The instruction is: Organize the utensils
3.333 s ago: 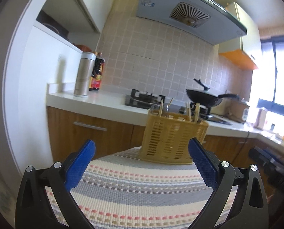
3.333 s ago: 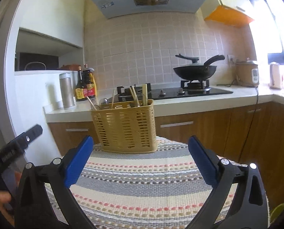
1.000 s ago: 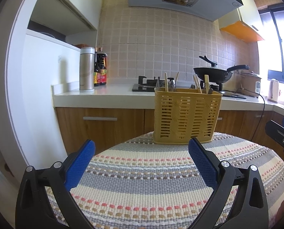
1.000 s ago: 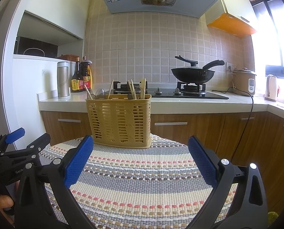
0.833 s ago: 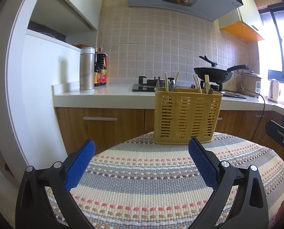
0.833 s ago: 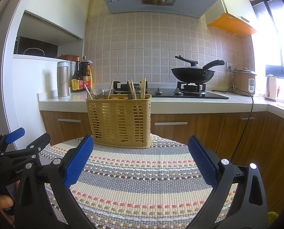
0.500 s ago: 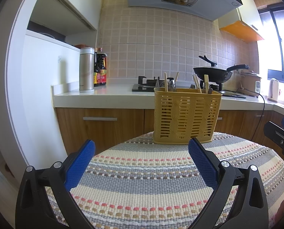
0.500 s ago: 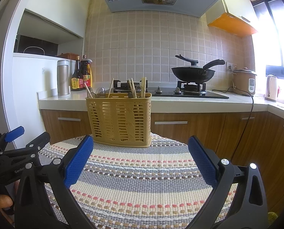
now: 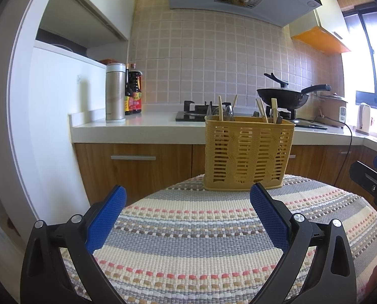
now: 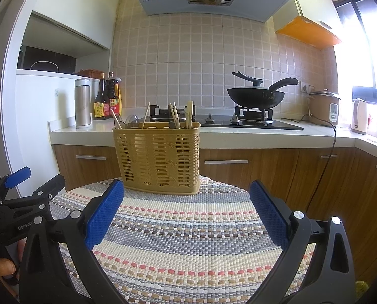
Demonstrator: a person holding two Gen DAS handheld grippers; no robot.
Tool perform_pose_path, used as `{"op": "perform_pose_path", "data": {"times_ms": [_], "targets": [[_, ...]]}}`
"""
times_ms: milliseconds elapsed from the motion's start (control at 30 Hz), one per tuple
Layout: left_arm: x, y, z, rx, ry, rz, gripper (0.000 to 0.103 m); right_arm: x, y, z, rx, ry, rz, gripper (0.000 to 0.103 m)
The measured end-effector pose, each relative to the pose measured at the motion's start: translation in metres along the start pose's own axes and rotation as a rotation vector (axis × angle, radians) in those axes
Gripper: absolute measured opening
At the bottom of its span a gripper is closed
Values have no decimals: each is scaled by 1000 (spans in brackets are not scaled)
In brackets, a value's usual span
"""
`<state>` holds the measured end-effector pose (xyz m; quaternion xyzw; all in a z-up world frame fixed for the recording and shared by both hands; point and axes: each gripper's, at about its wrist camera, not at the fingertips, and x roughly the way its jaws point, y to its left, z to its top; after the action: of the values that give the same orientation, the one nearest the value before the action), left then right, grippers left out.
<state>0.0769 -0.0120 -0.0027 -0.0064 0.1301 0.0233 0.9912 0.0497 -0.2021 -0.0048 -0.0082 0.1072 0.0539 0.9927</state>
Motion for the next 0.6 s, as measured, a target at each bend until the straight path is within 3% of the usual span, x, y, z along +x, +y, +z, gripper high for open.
{"op": "perform_pose_path", "data": {"times_ms": [600], "targets": [[-1,3,0,-1,3,9,95,-1,-1,0,1,1,0,95]]}}
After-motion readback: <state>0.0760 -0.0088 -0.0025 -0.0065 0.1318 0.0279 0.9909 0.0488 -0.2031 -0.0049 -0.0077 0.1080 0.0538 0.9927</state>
